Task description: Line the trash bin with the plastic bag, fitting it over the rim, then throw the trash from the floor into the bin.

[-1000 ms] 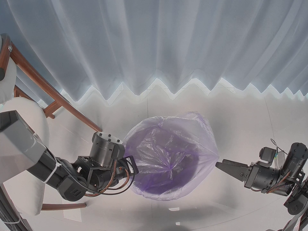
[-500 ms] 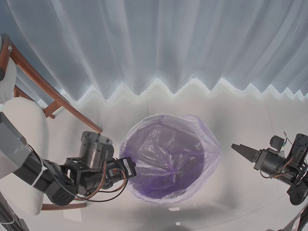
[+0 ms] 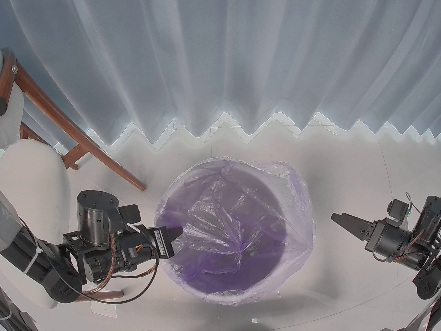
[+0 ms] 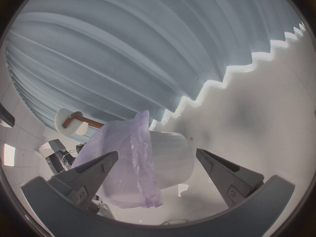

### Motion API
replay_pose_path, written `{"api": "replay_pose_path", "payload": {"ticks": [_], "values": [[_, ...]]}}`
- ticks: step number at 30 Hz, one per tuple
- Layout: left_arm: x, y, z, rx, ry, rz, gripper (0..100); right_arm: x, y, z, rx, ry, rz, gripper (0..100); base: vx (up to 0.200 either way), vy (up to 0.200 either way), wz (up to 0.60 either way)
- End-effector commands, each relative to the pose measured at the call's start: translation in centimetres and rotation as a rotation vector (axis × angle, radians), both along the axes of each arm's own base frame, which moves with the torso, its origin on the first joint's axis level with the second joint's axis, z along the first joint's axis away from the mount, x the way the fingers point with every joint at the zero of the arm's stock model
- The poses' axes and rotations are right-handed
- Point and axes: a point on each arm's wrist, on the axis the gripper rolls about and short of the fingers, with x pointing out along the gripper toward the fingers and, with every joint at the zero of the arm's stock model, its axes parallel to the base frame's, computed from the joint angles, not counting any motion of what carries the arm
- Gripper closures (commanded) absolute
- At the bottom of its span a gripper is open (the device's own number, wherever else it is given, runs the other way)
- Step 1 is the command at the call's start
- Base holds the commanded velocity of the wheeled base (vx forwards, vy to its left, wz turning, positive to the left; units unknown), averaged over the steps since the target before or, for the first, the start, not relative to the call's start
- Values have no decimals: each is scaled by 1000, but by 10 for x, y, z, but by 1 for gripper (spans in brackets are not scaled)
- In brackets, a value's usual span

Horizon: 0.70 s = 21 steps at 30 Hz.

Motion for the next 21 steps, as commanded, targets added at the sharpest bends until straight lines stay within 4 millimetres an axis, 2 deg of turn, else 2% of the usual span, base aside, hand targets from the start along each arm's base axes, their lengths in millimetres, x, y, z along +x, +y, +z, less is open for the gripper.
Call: {"api": "replay_pose_path", "payload": {"ticks": [1, 4, 9, 11, 14, 18, 19, 21], "values": [[-2, 0, 1, 1, -2, -1, 100, -7, 12, 2, 7, -7, 68, 0, 0, 0, 0], [-2, -1, 2, -2, -7, -5, 100, -5, 18, 0, 5, -2, 99, 0, 0, 0, 0], [-6, -4, 3, -3, -12, -18, 100, 11, 25, -5, 2, 12, 115, 0, 0, 0, 0], [-7, -4, 4, -3, -14, -18, 100, 26, 28, -10, 2, 15, 115, 0, 0, 0, 0], [-7, -4, 4, -2, -16, -14, 100, 36, 31, -9, 6, -1, 117, 0, 0, 0, 0], [-8, -3, 3, 0, -14, -14, 100, 39, 33, -9, 7, -3, 121, 0, 0, 0, 0], [-9, -2, 1, 3, -8, -14, 100, 42, 34, -17, -4, 23, 125, 100, 0, 0, 0], [-10, -2, 1, 6, -5, -12, 100, 45, 34, -22, -11, 41, 118, 100, 0, 0, 0]]}}
